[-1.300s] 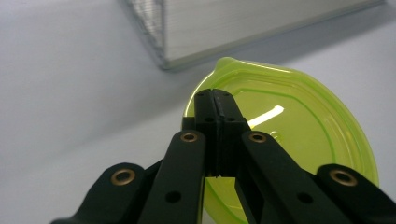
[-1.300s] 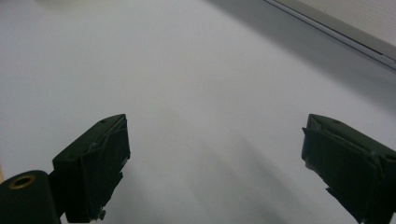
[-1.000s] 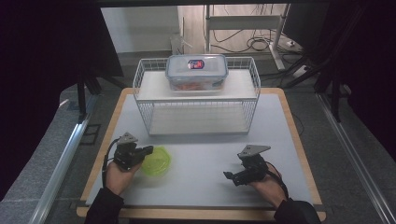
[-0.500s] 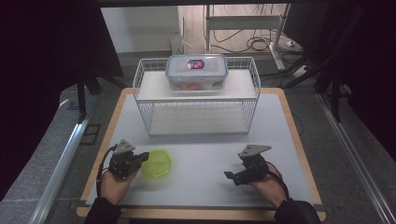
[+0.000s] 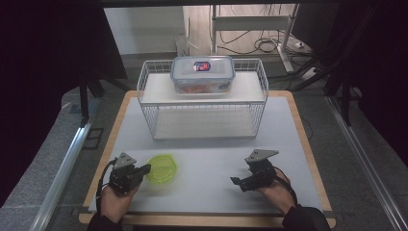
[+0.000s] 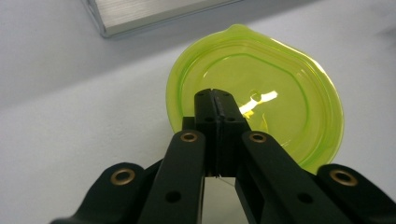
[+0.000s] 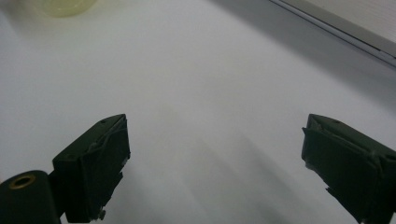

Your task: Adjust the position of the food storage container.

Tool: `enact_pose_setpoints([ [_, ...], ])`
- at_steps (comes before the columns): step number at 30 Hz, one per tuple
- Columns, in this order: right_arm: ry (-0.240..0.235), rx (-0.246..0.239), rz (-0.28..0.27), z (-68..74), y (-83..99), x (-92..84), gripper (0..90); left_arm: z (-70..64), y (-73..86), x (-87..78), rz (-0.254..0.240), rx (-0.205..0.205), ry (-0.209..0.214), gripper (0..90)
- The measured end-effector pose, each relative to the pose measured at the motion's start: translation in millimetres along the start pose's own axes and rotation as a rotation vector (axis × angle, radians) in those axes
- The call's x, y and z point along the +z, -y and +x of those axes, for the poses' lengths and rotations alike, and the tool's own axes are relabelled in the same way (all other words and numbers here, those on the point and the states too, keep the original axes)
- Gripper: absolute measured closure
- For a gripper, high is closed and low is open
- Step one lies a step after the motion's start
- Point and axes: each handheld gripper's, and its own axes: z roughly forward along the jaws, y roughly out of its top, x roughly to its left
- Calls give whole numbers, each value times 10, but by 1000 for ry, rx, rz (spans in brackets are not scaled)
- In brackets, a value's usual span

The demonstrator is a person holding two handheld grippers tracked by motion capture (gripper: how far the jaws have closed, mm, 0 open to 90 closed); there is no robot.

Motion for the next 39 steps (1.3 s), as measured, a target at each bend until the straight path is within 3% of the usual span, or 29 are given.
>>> enact_pose_setpoints([
  [14,-2,3,7,0,3,16,75,-148,-185,259,-13,27,84,900],
  [19,-3,12,7,-4,5,21,76,-183,-254,363,-24,20,119,900],
  [22,-4,12,6,-9,5,21,76,-236,-292,455,-28,3,221,900],
  [23,-4,12,5,-11,6,23,76,-314,-329,494,-22,36,227,900],
  [26,-3,15,3,-14,8,18,75,-470,-393,549,-12,113,219,900],
  [29,-3,19,-1,-19,8,5,76,-493,-407,536,-6,142,179,899],
  [35,-2,20,-2,-25,9,-6,76,-291,-319,353,-3,92,80,899],
  [39,-3,18,-2,-25,9,0,75,-271,-255,313,24,87,51,899],
])
